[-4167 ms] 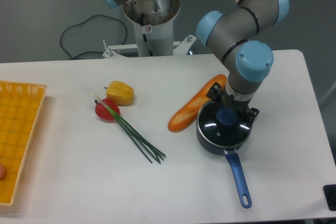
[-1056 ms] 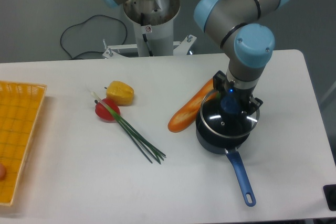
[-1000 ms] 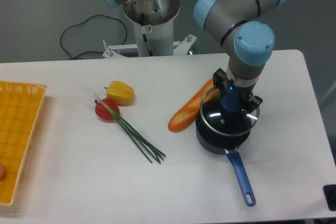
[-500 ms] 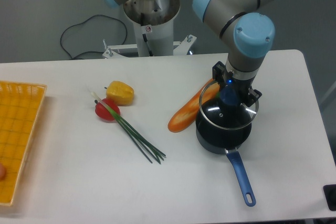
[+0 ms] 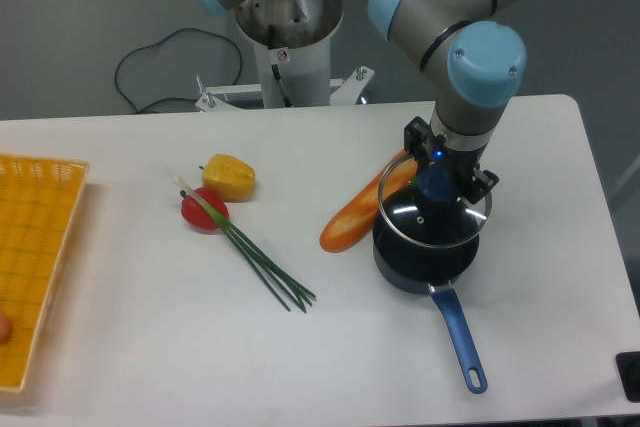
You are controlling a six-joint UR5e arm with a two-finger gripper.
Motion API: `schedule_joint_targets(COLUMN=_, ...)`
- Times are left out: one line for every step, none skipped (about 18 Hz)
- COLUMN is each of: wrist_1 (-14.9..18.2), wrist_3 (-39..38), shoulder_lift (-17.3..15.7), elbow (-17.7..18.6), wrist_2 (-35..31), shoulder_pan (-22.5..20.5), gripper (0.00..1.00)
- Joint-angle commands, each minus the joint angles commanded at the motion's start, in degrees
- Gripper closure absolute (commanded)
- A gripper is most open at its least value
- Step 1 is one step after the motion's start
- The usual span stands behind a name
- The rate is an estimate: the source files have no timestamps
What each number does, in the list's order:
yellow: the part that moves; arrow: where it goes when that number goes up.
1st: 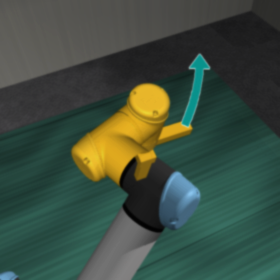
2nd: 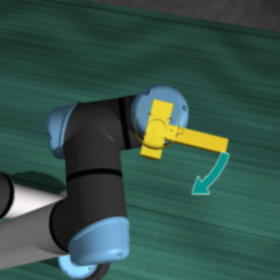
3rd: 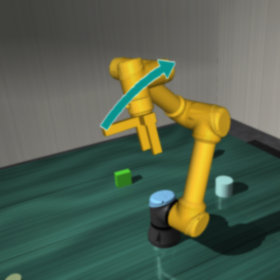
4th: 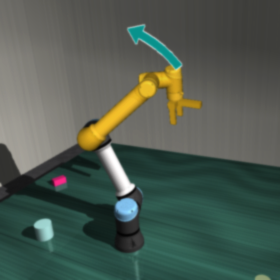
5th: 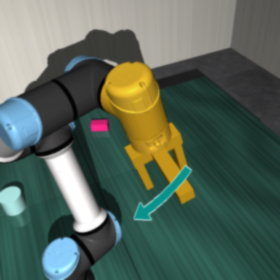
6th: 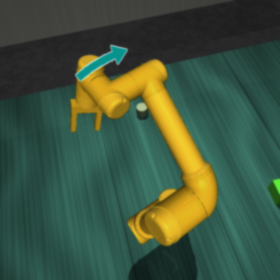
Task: Open the lid
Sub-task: 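Lift the glass lid up off the saucepan by its knob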
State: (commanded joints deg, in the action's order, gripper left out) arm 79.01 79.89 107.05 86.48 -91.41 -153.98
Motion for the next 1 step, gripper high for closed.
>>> schedule_joint_targets(wrist_1=0.0, wrist_3=0.0, shoulder_lift=0.0, elbow=0.0, wrist_2=0.0, shoulder_pan=0.1, gripper=0.47)
